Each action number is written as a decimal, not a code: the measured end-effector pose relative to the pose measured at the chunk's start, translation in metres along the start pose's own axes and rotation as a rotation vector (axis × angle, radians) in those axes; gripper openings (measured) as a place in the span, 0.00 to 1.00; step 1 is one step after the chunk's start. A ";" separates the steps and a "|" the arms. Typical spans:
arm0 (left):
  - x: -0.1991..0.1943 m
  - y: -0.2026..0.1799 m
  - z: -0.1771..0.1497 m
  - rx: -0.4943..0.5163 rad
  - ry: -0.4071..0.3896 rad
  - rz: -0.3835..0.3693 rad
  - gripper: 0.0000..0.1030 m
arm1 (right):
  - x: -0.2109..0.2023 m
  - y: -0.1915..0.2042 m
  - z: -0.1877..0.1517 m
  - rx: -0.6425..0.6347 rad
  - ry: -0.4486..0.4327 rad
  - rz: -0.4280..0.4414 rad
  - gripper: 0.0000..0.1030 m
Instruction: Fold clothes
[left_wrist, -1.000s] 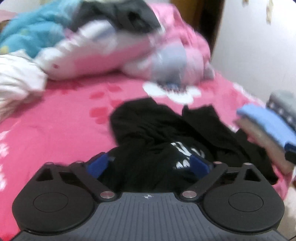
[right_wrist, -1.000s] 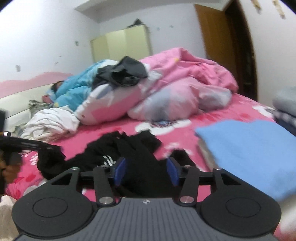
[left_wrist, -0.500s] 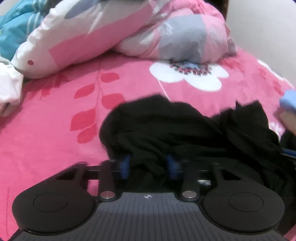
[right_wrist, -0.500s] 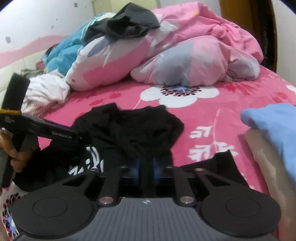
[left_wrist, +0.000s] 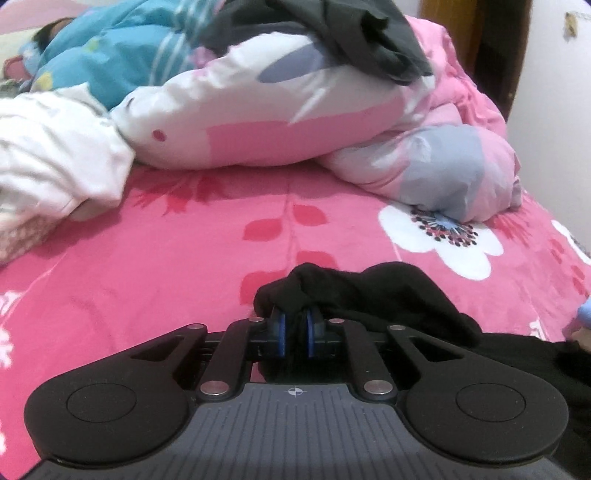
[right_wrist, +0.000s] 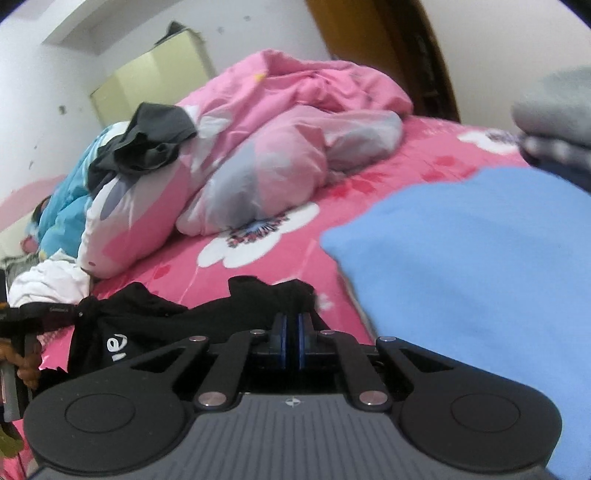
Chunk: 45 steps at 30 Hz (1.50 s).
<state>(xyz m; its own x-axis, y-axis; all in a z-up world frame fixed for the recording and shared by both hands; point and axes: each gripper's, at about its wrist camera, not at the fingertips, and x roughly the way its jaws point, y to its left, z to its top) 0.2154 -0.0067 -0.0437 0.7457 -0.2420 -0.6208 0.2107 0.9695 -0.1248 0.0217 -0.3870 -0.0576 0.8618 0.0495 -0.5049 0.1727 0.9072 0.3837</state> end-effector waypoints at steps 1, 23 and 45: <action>-0.004 0.002 -0.003 -0.002 -0.002 0.001 0.09 | -0.004 -0.003 -0.003 0.008 0.007 -0.004 0.05; -0.099 0.014 -0.087 0.043 -0.044 -0.066 0.84 | -0.078 0.021 -0.009 -0.118 -0.112 -0.094 0.50; -0.175 0.026 -0.197 -0.158 -0.073 -0.125 0.05 | -0.034 0.151 -0.044 -0.257 0.077 0.312 0.50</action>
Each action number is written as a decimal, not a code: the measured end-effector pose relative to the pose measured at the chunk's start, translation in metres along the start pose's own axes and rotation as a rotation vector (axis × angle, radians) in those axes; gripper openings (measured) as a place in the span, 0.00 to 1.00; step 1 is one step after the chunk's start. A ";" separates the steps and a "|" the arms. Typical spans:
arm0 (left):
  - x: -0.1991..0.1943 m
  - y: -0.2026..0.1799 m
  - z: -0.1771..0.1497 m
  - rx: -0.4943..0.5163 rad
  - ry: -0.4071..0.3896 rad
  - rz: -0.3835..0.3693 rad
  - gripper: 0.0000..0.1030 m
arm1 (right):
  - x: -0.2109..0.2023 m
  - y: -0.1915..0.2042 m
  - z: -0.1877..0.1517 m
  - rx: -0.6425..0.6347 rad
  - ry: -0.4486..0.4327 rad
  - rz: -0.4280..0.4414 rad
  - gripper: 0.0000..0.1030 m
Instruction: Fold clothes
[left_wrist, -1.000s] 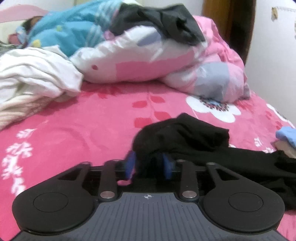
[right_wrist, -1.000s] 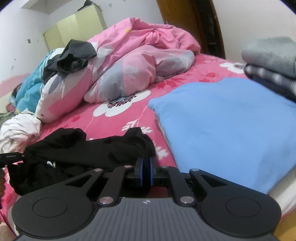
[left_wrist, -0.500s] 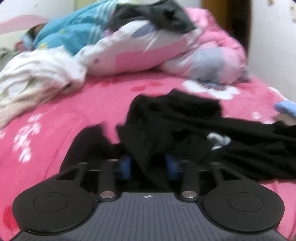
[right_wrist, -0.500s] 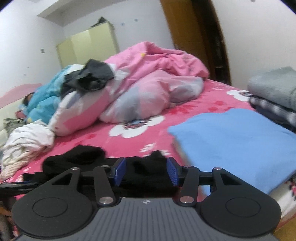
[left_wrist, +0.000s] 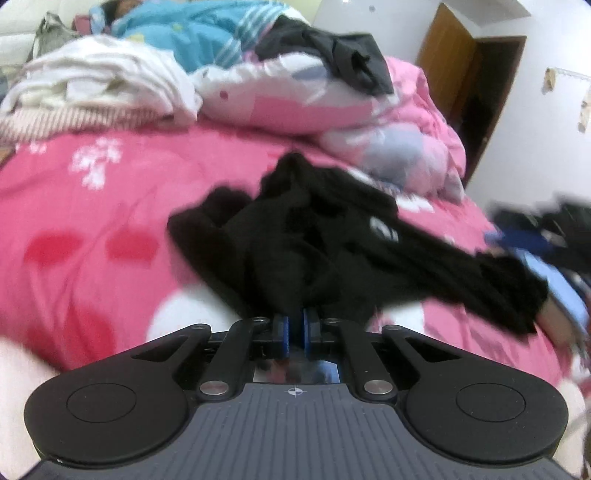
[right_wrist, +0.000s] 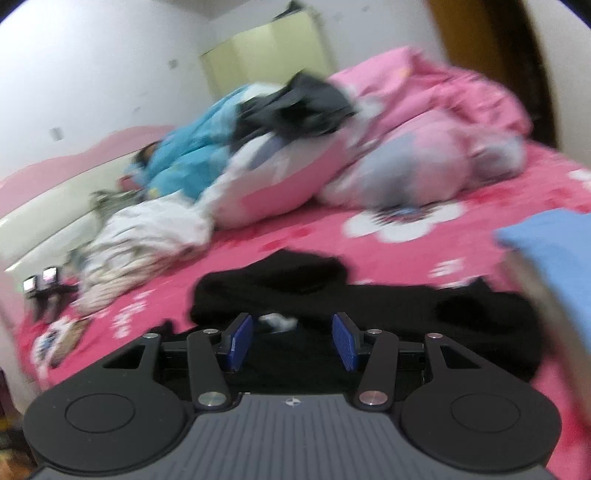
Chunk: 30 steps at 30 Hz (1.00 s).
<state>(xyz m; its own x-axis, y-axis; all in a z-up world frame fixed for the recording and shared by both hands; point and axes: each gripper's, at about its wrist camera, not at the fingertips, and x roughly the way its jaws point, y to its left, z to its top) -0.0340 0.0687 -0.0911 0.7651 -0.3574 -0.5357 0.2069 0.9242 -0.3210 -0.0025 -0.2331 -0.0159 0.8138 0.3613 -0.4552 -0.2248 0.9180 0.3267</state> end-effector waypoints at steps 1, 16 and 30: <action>-0.003 0.001 -0.005 0.003 0.012 -0.011 0.05 | 0.011 0.008 0.000 -0.011 0.025 0.043 0.50; -0.061 0.067 0.008 -0.085 -0.103 0.039 0.35 | 0.117 0.109 -0.058 -0.205 0.373 0.539 0.42; 0.057 0.073 0.083 0.128 -0.018 -0.035 0.61 | 0.085 0.090 0.007 -0.437 0.284 0.547 0.63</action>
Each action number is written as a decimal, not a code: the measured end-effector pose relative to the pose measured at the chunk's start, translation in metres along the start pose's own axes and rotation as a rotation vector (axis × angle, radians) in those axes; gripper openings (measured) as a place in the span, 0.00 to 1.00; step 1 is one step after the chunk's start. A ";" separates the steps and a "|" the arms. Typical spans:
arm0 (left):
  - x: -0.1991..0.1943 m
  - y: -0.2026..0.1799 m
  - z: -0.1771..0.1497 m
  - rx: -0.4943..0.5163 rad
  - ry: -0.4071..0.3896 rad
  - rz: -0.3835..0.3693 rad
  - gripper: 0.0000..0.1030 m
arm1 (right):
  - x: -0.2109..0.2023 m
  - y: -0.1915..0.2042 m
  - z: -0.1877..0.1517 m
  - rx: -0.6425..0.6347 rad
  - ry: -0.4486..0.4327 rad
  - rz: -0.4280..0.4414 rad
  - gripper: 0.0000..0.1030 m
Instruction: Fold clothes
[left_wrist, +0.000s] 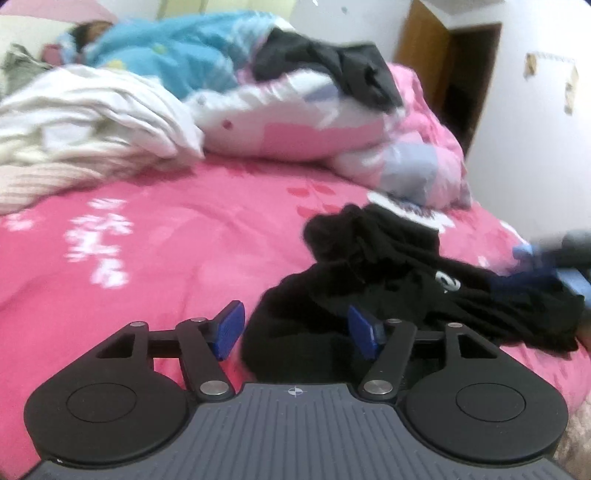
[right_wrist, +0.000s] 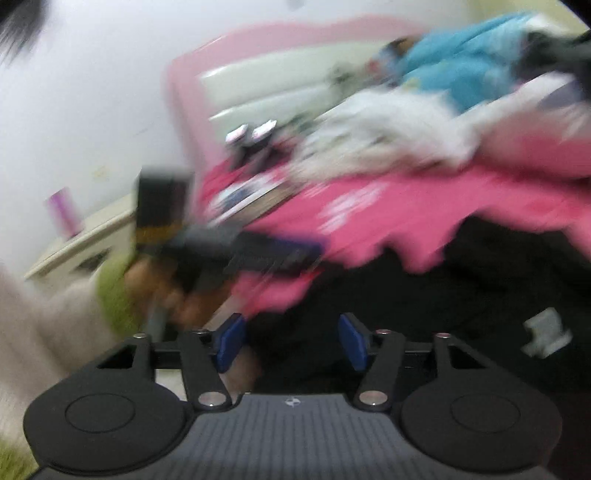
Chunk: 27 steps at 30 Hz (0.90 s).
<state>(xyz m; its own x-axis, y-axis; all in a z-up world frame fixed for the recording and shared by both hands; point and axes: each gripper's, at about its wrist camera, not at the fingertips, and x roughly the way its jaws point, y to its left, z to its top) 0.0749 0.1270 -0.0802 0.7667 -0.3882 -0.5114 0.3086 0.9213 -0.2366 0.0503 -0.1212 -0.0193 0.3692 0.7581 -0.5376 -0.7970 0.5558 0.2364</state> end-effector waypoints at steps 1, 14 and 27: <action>0.009 0.000 0.000 0.003 0.016 0.004 0.60 | 0.001 -0.011 0.011 0.012 -0.020 -0.067 0.63; 0.021 0.002 -0.026 0.079 -0.074 0.001 0.43 | 0.148 -0.120 0.058 0.111 0.224 -0.429 0.62; 0.027 -0.003 -0.026 0.093 -0.084 -0.028 0.43 | 0.017 -0.177 0.063 0.515 -0.338 -0.486 0.14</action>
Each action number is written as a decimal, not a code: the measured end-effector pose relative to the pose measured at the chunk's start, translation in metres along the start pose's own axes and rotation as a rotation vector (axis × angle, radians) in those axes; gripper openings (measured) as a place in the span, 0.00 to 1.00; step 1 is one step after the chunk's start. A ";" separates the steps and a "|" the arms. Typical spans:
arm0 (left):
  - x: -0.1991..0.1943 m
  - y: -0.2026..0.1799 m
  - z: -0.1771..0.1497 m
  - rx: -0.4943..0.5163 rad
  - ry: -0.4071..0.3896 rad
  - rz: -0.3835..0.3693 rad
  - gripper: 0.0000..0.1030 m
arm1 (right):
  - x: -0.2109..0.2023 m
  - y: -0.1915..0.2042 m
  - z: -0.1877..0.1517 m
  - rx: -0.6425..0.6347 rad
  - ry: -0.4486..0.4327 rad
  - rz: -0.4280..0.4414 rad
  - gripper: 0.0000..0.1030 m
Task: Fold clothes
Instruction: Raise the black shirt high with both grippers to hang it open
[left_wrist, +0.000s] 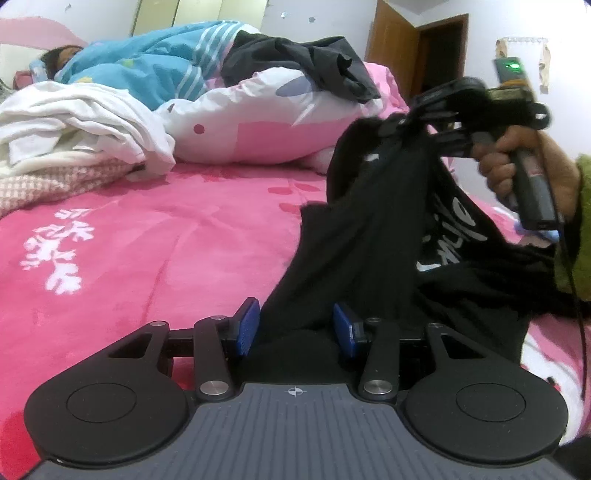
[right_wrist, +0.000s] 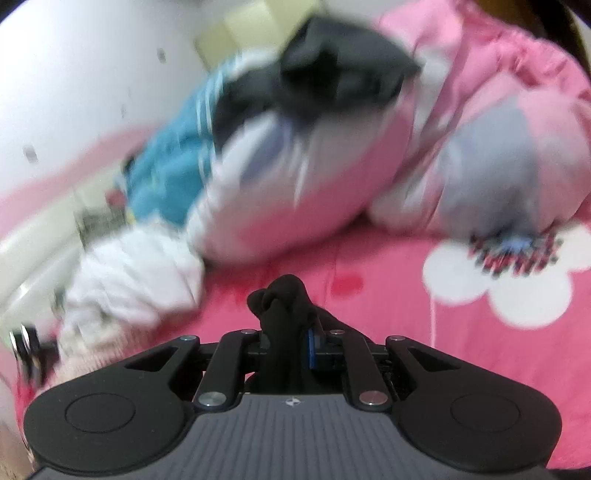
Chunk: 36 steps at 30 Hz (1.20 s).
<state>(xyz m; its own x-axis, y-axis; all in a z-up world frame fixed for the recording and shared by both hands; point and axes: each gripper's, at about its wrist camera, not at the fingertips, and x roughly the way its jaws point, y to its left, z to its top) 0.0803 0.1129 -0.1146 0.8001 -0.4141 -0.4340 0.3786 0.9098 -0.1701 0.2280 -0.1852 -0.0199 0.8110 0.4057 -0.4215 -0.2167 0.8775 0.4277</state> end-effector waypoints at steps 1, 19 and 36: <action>0.001 -0.001 0.000 -0.002 0.002 -0.002 0.42 | -0.009 0.000 0.001 0.001 -0.022 0.005 0.14; -0.111 -0.055 0.100 0.004 -0.433 0.067 0.04 | -0.183 0.054 0.041 -0.101 -0.506 -0.023 0.14; -0.216 -0.100 0.231 0.189 -0.853 0.143 0.04 | -0.321 0.142 0.087 -0.307 -0.968 0.063 0.14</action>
<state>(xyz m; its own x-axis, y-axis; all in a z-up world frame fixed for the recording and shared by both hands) -0.0228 0.1044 0.2009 0.8918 -0.2450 0.3803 0.2581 0.9660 0.0171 -0.0163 -0.2132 0.2455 0.8552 0.1920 0.4815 -0.2941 0.9446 0.1457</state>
